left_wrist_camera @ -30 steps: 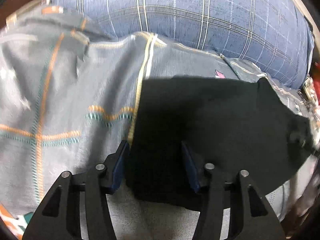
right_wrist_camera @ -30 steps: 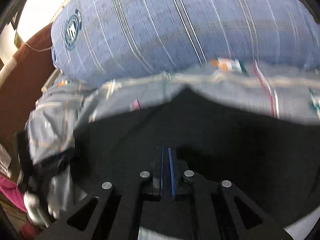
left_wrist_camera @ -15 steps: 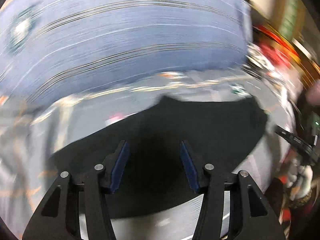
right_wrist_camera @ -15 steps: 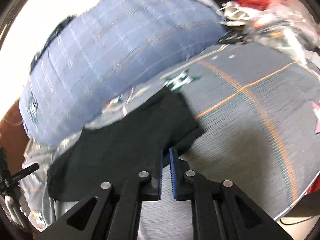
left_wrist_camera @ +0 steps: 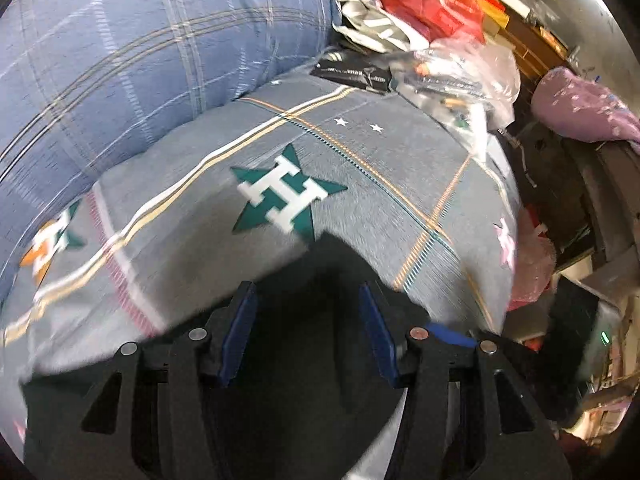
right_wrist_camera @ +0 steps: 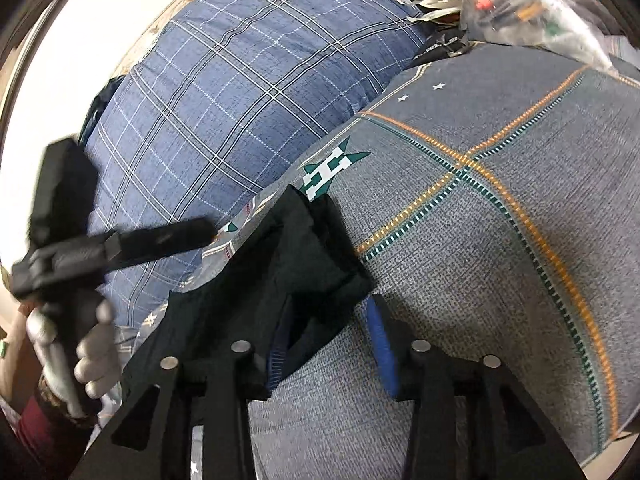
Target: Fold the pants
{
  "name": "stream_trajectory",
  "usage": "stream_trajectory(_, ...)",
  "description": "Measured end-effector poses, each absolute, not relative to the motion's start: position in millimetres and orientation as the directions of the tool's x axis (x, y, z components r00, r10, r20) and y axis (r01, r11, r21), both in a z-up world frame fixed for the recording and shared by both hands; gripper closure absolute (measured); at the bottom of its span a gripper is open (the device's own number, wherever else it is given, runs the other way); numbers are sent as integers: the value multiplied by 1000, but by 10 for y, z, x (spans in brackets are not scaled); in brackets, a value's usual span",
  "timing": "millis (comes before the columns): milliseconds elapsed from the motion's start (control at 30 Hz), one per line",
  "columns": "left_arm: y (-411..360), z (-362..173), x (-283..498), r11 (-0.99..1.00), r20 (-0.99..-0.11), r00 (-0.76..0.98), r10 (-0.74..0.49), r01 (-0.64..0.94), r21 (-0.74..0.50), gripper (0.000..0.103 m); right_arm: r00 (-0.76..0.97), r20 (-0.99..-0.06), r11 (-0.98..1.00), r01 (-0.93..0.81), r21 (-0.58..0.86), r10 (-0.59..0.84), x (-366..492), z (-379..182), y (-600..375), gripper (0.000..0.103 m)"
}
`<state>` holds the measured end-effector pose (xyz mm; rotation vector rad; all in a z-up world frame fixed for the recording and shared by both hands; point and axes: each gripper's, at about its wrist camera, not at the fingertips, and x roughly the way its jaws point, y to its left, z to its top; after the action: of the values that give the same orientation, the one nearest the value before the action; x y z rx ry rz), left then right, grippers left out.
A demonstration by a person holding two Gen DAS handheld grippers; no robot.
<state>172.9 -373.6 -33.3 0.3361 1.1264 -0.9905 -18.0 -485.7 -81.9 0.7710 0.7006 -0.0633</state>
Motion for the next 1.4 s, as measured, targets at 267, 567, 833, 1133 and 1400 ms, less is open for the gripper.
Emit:
stream_trajectory(267, -4200, -703, 1786, 472, -911, 27, -412, 862, -188, 44, 792, -589, 729, 309, 612, 159, -135, -850, -4824, 55)
stream_trajectory(567, -4295, -617, 1501, 417, -924, 114, -366, 907, -53, 86, 805, -564, 730, 270, 628, 187, 14, -850, -4669, 79)
stream_trajectory(833, -3812, -195, 1502, 466, -870, 137, -474, 877, -115, 88, 836, -510, 788, 171, 592, 202, -19, -421, -4384, 92)
stream_trajectory(1133, -2295, 41, 1757, 654, -762, 216, -611, 680, -331, 88, 781, -488, 831, -69, 552, 389, 140, -64, -3432, 92)
stream_trajectory(1400, -1235, -584, 1944, 760, -760, 221, -612, 433, -485, 87, 621, -656, 896, -198, 397, 428, 489, -444, -2387, 86)
